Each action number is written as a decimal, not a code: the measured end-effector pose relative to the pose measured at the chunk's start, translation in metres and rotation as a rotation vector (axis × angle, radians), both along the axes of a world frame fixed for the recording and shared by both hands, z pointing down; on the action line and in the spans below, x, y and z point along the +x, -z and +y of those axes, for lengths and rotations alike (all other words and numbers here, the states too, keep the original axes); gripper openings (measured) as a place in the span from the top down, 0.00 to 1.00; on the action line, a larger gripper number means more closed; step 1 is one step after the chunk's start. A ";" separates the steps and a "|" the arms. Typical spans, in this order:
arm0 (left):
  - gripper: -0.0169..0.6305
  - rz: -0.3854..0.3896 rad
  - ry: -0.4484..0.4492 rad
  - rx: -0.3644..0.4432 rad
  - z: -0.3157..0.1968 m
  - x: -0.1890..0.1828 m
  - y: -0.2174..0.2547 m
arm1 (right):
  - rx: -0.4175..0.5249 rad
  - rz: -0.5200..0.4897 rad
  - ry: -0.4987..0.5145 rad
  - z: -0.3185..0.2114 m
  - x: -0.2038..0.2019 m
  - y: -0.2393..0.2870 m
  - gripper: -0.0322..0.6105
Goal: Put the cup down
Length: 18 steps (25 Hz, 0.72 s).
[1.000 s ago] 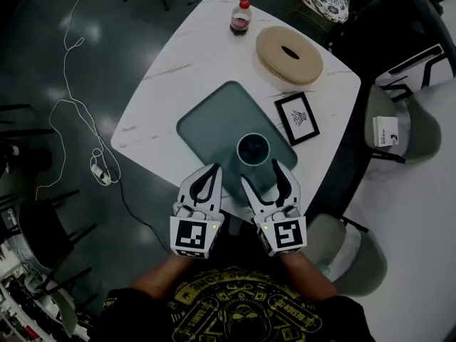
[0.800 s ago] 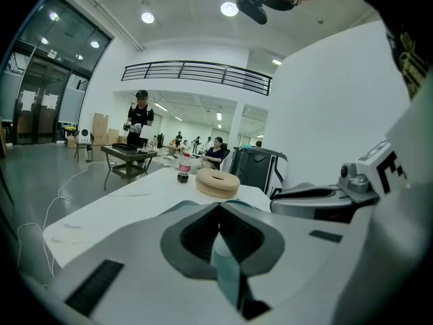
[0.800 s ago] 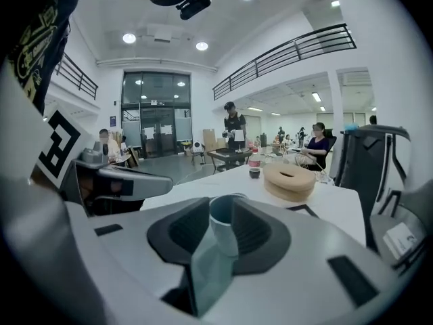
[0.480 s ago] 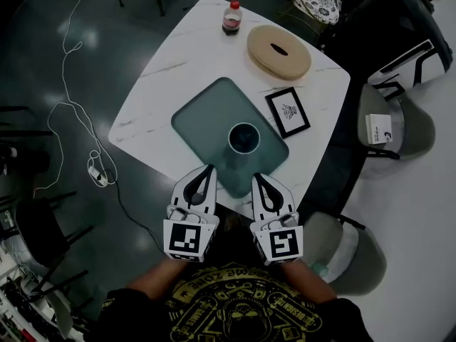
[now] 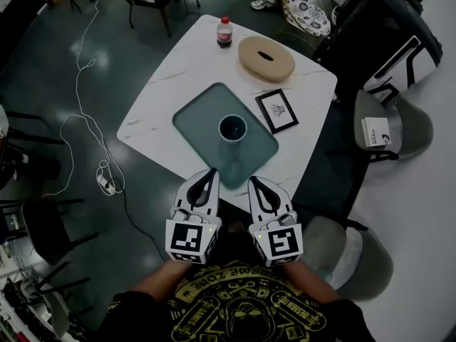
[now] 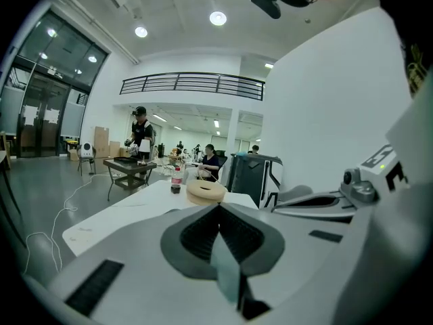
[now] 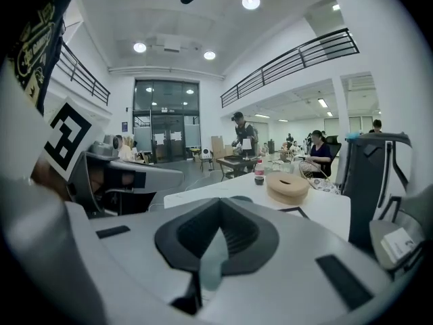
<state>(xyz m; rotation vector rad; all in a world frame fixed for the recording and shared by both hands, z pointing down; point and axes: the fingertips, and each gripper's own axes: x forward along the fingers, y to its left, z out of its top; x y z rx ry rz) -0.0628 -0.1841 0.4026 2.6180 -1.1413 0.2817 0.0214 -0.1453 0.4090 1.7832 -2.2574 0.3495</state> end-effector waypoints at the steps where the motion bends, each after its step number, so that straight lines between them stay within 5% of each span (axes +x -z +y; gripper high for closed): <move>1: 0.96 0.002 -0.002 0.004 0.007 0.002 0.003 | 0.007 0.001 0.006 0.006 0.000 0.003 0.94; 18: 0.96 -0.027 0.053 0.111 0.116 0.005 0.043 | 0.062 -0.030 0.125 0.104 -0.001 0.022 0.94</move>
